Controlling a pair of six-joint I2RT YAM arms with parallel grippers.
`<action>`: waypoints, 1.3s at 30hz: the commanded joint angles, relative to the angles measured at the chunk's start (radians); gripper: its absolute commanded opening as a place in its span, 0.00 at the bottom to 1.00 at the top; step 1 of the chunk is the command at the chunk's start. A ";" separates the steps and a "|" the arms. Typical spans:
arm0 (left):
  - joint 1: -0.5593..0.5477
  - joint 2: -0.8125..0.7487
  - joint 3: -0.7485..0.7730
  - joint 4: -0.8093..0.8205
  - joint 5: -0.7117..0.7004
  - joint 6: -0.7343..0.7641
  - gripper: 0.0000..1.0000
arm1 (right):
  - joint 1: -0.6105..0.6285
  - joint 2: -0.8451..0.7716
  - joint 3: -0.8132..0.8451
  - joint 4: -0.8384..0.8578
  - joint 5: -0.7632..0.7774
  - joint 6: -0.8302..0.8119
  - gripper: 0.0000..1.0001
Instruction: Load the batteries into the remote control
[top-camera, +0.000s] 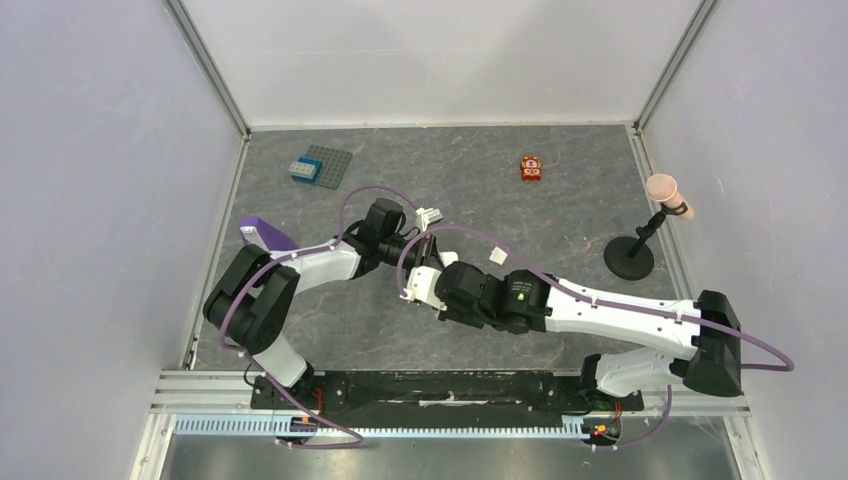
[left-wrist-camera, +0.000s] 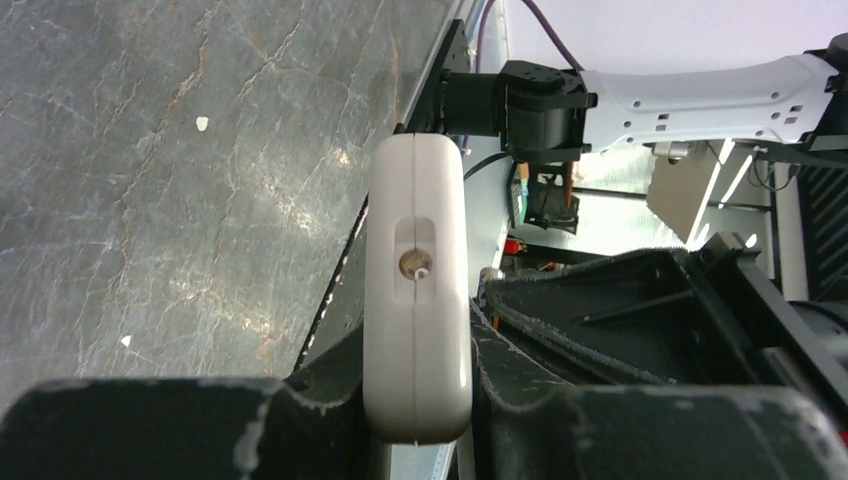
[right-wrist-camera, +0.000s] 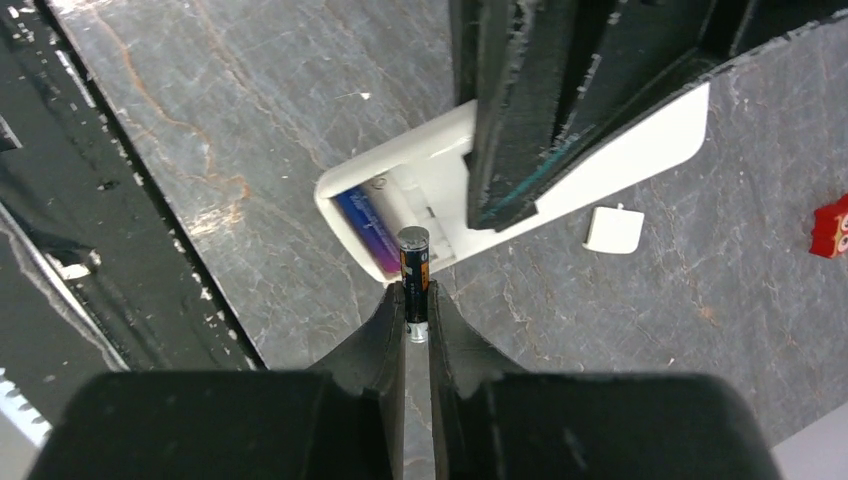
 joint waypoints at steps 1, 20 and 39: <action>-0.005 0.024 0.005 0.117 0.102 -0.100 0.02 | 0.022 0.009 0.051 -0.033 -0.020 -0.013 0.10; -0.029 0.046 0.002 0.124 0.120 -0.114 0.02 | 0.058 0.091 0.096 -0.058 0.057 -0.056 0.11; -0.031 0.050 0.009 0.124 0.121 -0.117 0.02 | 0.076 0.162 0.161 -0.048 0.047 -0.050 0.25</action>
